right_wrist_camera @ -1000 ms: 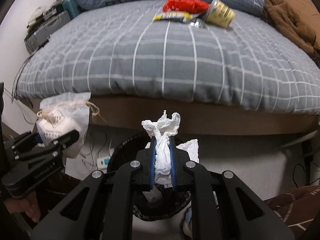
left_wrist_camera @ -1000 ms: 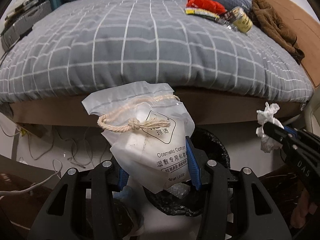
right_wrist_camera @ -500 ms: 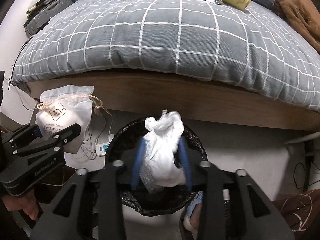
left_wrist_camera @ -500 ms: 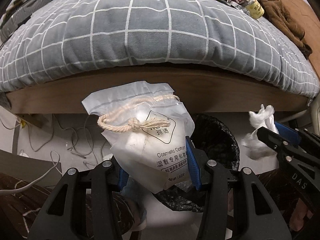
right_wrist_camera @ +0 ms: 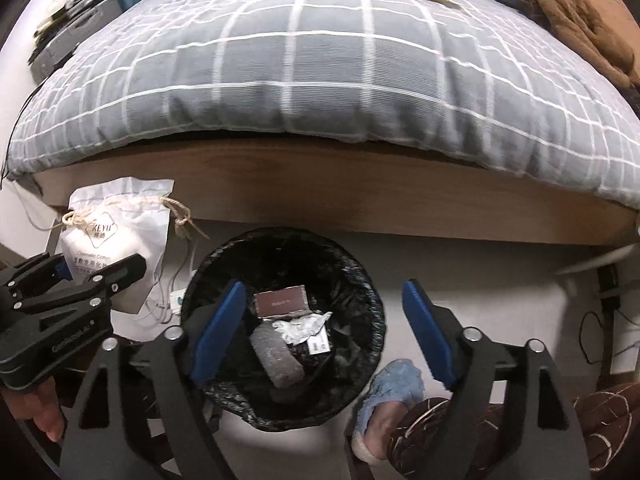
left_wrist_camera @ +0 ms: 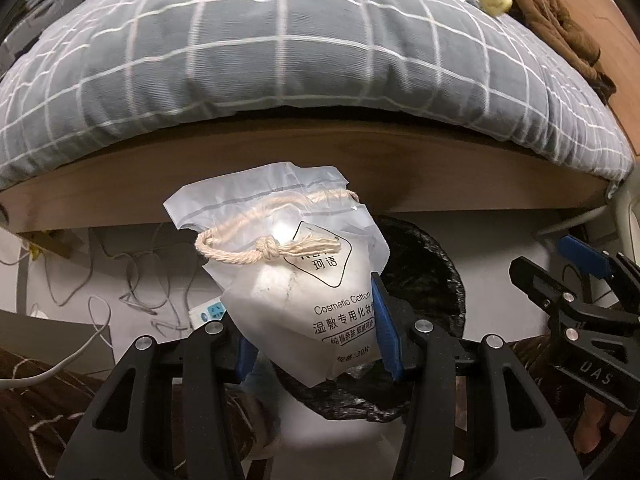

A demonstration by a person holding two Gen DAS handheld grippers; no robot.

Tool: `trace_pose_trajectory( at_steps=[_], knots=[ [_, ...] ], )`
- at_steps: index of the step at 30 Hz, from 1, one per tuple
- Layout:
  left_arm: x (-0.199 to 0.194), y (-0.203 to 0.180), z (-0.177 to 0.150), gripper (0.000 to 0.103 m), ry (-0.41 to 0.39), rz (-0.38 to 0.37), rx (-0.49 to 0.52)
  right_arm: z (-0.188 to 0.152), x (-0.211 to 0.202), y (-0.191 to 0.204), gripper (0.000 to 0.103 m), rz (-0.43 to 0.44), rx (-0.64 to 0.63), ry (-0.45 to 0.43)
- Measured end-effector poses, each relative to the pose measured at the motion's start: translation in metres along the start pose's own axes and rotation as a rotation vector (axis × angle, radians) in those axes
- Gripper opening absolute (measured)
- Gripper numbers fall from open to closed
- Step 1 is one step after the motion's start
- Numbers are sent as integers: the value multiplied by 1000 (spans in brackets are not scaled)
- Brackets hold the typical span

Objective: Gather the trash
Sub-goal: 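Open the left tool to drop the cosmetic cotton bag into the bin, then raise both tools over the bed toward the yogurt cup and snack wrapper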

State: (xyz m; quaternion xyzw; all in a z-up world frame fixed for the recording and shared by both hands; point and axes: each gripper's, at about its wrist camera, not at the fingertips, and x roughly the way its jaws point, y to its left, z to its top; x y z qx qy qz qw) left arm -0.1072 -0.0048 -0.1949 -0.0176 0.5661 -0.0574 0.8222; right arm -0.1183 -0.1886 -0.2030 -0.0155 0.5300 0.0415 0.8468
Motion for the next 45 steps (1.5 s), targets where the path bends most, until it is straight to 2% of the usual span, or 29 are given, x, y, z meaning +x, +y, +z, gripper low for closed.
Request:
trace_pose_trajectory(
  at_steps=[7,14,17,19,22,25,28,38,45],
  knots=[
    [11,-26,2,47,13,-14,52,5,1,-23,92,-31,55,-6],
    [15,-36,0,51,11,-14,74,5,-4,-36,93,-61,95,-7],
    [15,-37,-1,59,8,6,82,6,-5,-38,93,-68,102,-7],
    [13,-37,-1,72,2,20,85,7,-6,-37,93,-71,99,-10],
    [7,-40,-1,85,-28,45,95,8,-8,-35,93,-71,95,-19],
    [2,-41,2,92,-46,53,95,11,-13,-36,93,-72,98,-35],
    [-7,-42,4,97,-76,69,94,17,-24,-37,93,-79,98,-71],
    [-59,-42,28,97,-214,65,82,46,-83,-50,95,-89,133,-262],
    [-88,-47,48,97,-317,71,116,64,-100,-51,95,-113,108,-353]
  ],
)
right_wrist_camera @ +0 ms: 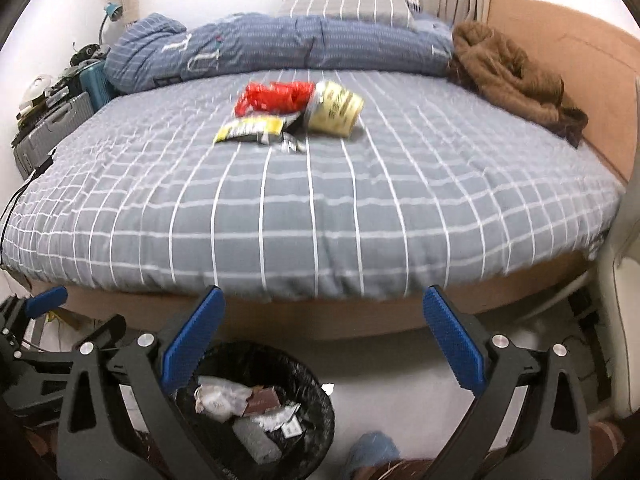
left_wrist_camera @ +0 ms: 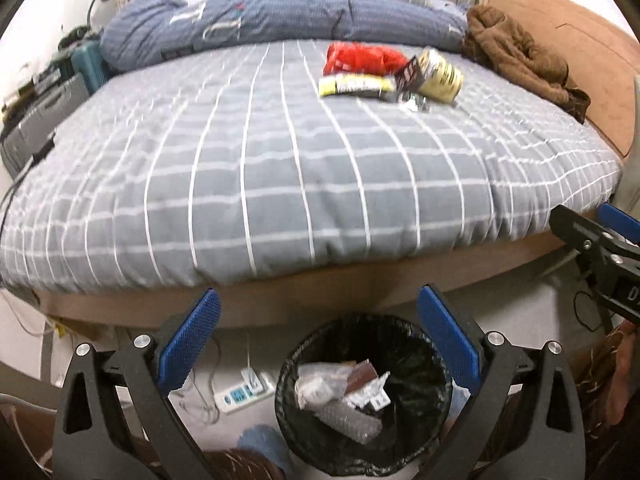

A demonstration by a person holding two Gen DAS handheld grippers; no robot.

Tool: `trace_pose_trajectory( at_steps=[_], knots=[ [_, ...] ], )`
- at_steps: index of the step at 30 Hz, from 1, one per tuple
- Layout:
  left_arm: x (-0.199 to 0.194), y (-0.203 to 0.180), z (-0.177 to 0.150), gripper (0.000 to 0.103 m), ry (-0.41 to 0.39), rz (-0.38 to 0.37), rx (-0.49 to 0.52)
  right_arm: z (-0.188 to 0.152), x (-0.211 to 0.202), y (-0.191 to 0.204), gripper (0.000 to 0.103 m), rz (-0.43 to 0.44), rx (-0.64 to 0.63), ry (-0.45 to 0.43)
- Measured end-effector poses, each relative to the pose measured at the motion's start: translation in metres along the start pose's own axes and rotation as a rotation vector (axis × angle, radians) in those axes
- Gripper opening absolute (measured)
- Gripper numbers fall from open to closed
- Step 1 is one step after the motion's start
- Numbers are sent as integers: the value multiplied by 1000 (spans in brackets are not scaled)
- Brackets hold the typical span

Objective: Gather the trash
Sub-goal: 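Raise both tools over the bed toward the yogurt cup and snack wrapper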

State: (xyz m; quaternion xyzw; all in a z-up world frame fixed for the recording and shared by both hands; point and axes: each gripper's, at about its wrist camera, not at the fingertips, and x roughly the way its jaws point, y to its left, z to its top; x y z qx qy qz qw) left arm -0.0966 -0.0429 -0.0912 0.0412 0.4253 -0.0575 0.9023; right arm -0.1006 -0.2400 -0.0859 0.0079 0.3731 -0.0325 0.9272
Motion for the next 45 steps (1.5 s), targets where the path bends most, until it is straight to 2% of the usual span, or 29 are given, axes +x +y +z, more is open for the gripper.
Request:
trace_pose_trajectory(
  at_steps=[7,15,23,36,45],
  knots=[
    [2,3,31,97,-37,-20,-23,18,3,4,95,-26,-56,-69],
    [14,6,70,97,-75,-4,-51,47,17,-7,95,-34,-40,-97],
    [40,1,103,97,-79,2,-40,74,48,-17,95,-22,-15,-77],
    [94,-3,163,97,-70,-15,-35,124,97,-13,95,-12,-28,-60],
    [138,-7,203,97,-49,-29,-44,163,137,-38,95,-7,73,-32]
  ],
)
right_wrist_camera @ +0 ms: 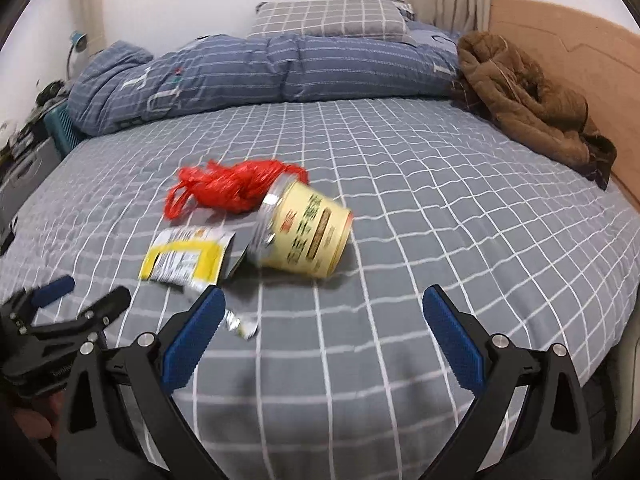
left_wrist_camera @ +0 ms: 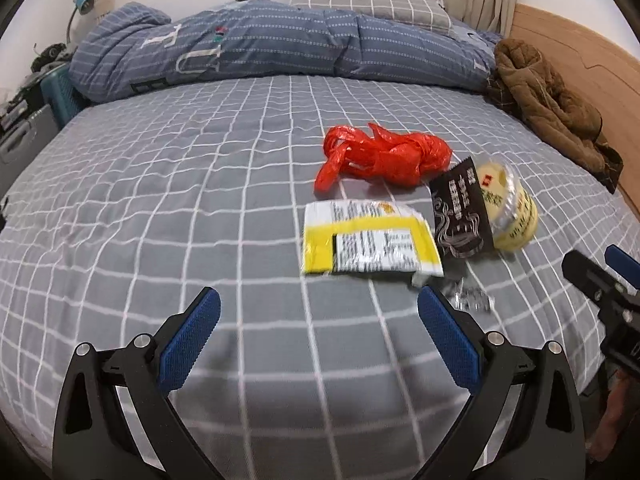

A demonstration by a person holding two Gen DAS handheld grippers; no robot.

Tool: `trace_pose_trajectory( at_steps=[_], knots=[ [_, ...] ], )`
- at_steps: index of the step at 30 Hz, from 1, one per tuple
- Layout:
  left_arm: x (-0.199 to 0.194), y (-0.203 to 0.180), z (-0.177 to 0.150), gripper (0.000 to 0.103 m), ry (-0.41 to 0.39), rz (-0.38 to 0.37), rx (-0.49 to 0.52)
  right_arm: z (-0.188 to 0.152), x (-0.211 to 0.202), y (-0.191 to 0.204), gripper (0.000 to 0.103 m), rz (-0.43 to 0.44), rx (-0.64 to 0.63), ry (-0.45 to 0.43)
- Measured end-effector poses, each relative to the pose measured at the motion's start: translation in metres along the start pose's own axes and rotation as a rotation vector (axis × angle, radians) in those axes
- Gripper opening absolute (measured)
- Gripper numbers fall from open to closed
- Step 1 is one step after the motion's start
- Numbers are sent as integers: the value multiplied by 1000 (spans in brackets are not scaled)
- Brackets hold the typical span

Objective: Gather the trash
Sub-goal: 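Raise both tools over the bed toward the yogurt cup and snack wrapper, then grasp the yellow yogurt cup with the right tool while the left grasps the snack wrapper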

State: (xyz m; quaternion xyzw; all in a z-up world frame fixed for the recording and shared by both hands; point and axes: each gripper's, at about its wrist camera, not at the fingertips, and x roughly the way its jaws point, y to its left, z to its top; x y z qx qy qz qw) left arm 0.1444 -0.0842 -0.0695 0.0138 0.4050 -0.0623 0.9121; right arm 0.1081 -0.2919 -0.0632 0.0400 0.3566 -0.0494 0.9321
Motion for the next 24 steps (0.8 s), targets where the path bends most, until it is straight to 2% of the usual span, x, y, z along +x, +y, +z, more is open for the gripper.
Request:
trace_pose_trajectory(
  at_steps=[11,21,24],
  knots=[
    [57,-18,32,97,46,-23,2,46,47,-15,95,-5,68,22],
    [85,-34,42,97,72,-33,24,60,76,-8,95,34,85,74],
    [89,-39,40,97,83,-29,39,61,81,-5,92,47,89,90]
  ],
)
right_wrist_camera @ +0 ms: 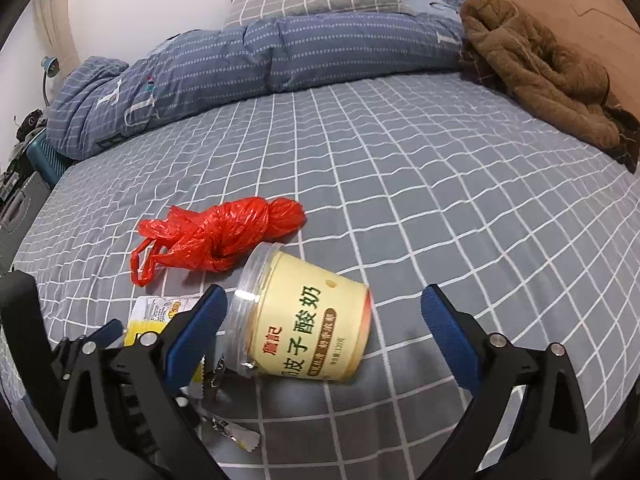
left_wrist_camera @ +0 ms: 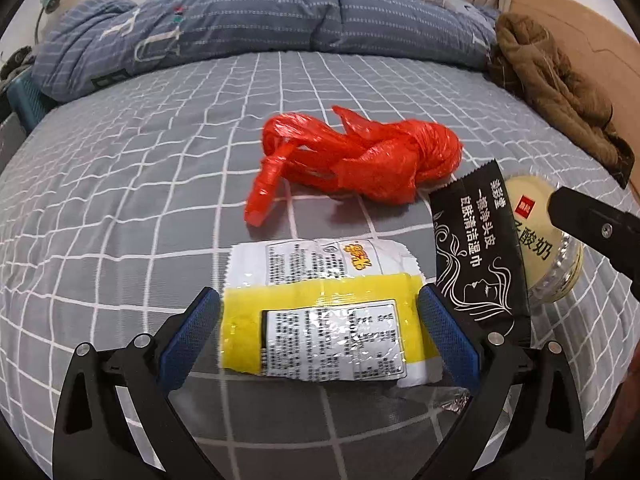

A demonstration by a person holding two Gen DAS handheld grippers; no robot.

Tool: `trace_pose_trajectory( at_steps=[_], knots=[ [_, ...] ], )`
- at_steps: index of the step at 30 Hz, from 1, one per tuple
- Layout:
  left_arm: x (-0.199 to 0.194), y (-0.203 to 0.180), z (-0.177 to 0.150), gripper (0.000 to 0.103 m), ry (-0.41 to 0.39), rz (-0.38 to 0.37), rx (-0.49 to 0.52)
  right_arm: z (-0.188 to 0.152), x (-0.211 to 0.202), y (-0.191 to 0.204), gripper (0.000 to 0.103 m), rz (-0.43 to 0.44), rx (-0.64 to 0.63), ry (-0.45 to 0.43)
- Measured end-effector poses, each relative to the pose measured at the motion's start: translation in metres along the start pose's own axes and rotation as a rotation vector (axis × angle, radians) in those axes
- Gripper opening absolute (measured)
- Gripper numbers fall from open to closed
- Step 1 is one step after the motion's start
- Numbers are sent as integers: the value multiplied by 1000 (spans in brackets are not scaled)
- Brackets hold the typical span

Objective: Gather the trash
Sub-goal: 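Grasp the yellow yogurt cup with the right tool while the left grasps the snack wrapper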

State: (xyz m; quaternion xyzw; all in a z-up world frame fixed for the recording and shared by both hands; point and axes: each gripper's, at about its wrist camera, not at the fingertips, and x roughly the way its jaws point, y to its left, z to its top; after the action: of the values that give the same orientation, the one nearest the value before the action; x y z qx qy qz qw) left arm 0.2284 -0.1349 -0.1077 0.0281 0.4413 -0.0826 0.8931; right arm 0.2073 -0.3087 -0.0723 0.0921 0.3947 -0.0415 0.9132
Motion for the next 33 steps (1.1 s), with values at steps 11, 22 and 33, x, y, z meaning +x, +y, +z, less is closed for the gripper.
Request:
trace_pose_trajectory(
  at_steps=[11,22,33],
  knots=[
    [12,-17,-1,60,35,12,71,-3,10,3,69,27,4,41],
    [9,-17,-2,24,20,8,84,-2,2,3,68,30,3,18],
    [-16,-5,9,17,-26,3,44,1,-11,2,68,18,-11,-18]
  ],
)
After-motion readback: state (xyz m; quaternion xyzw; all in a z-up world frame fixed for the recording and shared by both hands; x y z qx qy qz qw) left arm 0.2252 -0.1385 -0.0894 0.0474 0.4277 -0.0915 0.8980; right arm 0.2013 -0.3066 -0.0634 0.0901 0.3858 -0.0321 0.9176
